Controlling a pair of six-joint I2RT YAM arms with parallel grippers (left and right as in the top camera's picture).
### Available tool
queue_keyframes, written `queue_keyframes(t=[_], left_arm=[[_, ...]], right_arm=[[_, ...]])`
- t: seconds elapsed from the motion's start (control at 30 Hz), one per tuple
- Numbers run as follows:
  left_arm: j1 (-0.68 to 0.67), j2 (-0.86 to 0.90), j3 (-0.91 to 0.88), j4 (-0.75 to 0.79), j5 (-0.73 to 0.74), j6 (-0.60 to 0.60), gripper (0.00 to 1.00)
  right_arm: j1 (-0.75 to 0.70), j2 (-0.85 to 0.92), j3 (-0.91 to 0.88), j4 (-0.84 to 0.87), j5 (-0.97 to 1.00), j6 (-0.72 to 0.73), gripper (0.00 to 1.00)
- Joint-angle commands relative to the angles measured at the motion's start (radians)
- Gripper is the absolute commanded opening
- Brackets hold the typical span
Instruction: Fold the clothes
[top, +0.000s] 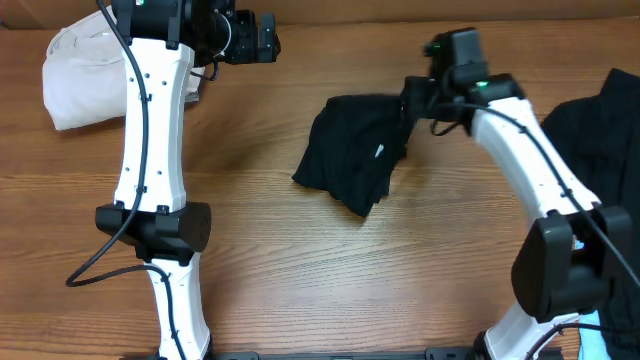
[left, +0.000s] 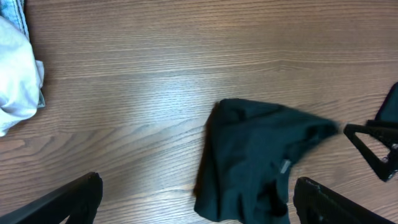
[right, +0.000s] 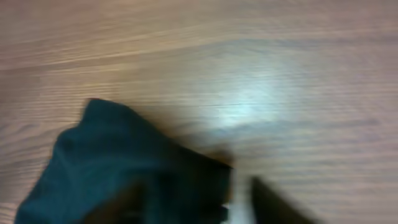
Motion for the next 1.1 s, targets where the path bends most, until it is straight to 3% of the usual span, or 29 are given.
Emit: queue_keyframes(t=[0.0, 0.23, 0.43, 0.5, 0.53, 0.57, 0.63, 0.77, 1.07], left_arm=[[0.001, 0.010, -0.007, 0.005, -0.006, 0.032, 1.00], [0.001, 0.010, -0.007, 0.004, -0.006, 0.042, 1.00], [0.001, 0.010, -0.010, 0.004, -0.006, 0.042, 1.00], [0.001, 0.010, -0.013, 0.002, -0.006, 0.042, 1.00], [0.001, 0.010, -0.014, -0.001, -0.006, 0.042, 1.00], [0.001, 0.010, -0.015, -0.002, -0.006, 0.042, 1.00], [0.001, 0.010, -0.020, -0.002, -0.006, 0.042, 1.00], [0.001, 0.010, -0.028, -0.004, -0.006, 0.042, 1.00], [-0.002, 0.030, -0.030, -0.032, -0.006, 0.076, 1.00]], right_arm=[[-0.040, 0.007, 0.011, -0.040, -0.137, 0.005, 1.00], [-0.001, -0.029, 0.034, -0.224, -0.354, 0.009, 1.00], [0.151, -0.026, -0.055, -0.304, -0.196, 0.107, 0.91], [0.194, -0.026, -0.100, -0.286, -0.145, 0.137, 0.83], [0.215, -0.026, -0.128, -0.263, -0.129, 0.138, 0.73], [0.235, -0.026, -0.152, -0.244, -0.108, 0.138, 0.52], [0.260, -0.025, -0.195, -0.210, -0.033, 0.192, 0.27], [0.269, -0.025, -0.239, -0.182, 0.063, 0.263, 0.04], [0.136, -0.076, -0.247, -0.346, 0.042, 0.320, 0.04]])
